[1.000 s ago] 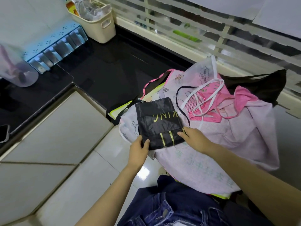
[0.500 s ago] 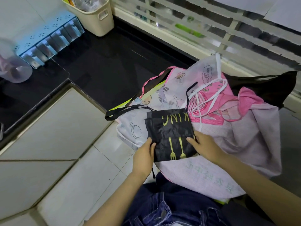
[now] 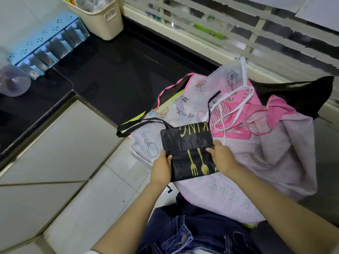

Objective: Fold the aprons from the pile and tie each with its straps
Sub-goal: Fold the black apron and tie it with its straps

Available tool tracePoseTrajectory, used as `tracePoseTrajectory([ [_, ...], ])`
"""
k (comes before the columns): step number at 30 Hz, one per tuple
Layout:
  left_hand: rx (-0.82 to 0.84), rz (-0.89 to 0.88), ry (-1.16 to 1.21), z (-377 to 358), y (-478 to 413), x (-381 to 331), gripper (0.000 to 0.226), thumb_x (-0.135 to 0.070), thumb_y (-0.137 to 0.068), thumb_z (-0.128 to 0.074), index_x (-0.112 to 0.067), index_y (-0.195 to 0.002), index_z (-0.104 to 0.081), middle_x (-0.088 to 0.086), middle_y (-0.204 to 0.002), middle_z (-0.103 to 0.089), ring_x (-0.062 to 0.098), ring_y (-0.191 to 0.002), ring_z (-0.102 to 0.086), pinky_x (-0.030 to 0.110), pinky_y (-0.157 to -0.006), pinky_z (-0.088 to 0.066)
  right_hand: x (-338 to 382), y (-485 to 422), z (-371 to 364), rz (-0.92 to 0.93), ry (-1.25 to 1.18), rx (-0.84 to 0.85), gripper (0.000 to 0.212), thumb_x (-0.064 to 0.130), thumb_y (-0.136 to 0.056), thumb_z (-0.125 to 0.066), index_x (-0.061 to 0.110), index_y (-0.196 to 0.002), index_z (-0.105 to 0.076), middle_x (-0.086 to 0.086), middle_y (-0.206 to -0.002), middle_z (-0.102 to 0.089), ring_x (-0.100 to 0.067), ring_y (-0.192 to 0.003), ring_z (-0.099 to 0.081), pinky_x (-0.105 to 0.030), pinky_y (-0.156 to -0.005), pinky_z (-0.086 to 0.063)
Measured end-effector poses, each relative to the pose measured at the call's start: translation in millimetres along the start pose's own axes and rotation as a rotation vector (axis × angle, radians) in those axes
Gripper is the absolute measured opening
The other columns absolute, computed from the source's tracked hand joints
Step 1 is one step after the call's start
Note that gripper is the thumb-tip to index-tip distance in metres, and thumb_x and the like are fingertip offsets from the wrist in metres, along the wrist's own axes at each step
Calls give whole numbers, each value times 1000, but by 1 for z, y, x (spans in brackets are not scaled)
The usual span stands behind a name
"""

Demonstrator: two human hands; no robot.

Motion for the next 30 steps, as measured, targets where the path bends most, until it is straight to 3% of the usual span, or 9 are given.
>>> tracePoseTrajectory([
  [6,-56,15,-28,4,2,-2,14,-19,-98,-45,-12,-96,-33,3,-82,-55,20,-72,-51,27,-57,-32,5,4,-1,-42,75,10,34,27,-98,-47,0,-117,-44,-25,-100,-63,-40,-93,-60,-41,-74,-48],
  [9,-95,-14,-136,10,2,-7,23,-15,-91,-53,-14,-95,-30,-3,-84,-46,18,-70,-48,28,-51,-31,13,10,7,12,148,-152,32,21,-92,-57,3,-114,-43,-15,-106,-60,-33,-95,-59,-35,-70,-45],
  [12,-119,-78,-209,14,-5,-15,23,-9,-84,-55,-10,-98,-37,4,-100,-40,19,-79,-42,29,-60,-35,31,12,15,269,266,-319,49,1,-81,-60,3,-127,-44,-14,-129,-48,-29,-121,-45,-36,-99,-39],
  [15,-154,-94,-123,21,-16,-28,14,-4,-86,-48,-8,-98,-41,6,-101,-40,18,-81,-39,24,-67,-31,49,4,17,396,331,-60,68,6,-80,-54,8,-144,-29,-10,-152,-24,-26,-144,-13,-36,-119,-7],
  [18,-220,-76,-63,30,-38,-38,13,-9,-93,-46,-3,-104,-46,10,-106,-46,18,-87,-41,21,-73,-28,61,-8,17,321,382,177,73,29,-87,-52,13,-149,-17,-10,-158,-9,-25,-146,-4,-37,-119,-6],
  [23,-110,-62,-66,32,-81,-43,32,-12,-98,-41,-11,-128,-50,18,-108,-62,34,-107,-50,37,-92,-37,62,-20,10,340,401,163,60,36,-98,-41,21,-150,-17,-11,-158,-7,-27,-145,-6,-38,-116,-15],
  [26,-8,-8,133,38,-94,-56,38,-5,-100,-33,-7,-132,-51,11,-135,-52,27,-128,-44,26,-105,-32,58,-21,4,358,435,158,64,32,-98,-44,23,-151,-11,-11,-158,-3,-27,-145,-4,-36,-117,-13],
  [28,-21,-53,226,44,-98,-67,38,-2,-99,-31,-4,-132,-52,9,-140,-48,20,-132,-40,17,-103,-27,56,-21,2,367,446,146,65,33,-98,-45,24,-151,-10,-10,-158,-3,-27,-145,-4,-36,-117,-14],
  [30,-49,-127,275,51,-100,-75,39,-1,-99,-32,-6,-131,-53,7,-137,-51,19,-128,-45,20,-104,-32,55,-22,2,379,444,131,65,33,-97,-46,24,-151,-11,-10,-158,-4,-27,-145,-5,-36,-117,-15],
])
Point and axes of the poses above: each hand's wrist, its own y-axis away from the middle knuckle, its own z-axis out of the back of the hand, x = y × z, the point moved 1 cm from there along -y, towards the middle knuckle
